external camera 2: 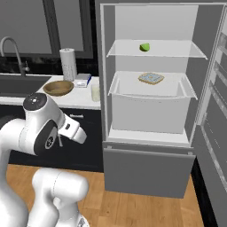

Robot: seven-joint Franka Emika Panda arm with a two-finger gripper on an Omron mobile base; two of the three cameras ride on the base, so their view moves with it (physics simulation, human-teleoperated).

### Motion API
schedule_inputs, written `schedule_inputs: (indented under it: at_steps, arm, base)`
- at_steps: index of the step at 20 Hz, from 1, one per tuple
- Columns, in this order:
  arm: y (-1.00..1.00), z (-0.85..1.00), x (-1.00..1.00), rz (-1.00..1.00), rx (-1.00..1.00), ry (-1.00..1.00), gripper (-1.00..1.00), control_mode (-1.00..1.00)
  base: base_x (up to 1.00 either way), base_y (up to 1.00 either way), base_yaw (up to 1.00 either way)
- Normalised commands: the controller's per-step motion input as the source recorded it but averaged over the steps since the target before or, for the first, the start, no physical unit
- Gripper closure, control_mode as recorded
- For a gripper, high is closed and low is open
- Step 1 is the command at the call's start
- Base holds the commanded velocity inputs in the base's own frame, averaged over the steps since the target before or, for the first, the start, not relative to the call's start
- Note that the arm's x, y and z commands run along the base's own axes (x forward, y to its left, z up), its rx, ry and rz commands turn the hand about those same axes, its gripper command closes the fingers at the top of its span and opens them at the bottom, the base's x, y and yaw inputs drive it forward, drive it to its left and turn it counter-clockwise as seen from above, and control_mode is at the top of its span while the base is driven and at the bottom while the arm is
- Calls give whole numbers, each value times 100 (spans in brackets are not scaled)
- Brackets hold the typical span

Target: Grab a lemon wedge from the fridge and one ice cube from the ice bowl, and put them in the glass of lemonade.

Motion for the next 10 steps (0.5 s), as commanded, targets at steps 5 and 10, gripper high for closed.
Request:
schedule_inputs:
  at_steps: [5,10]
  arm:
    - [0,0,1,0,0,0,-100,-100]
    - [0,-4,0,0,0,0,-100,-100]
  base:
    - [0,0,0]
    - [0,0,0]
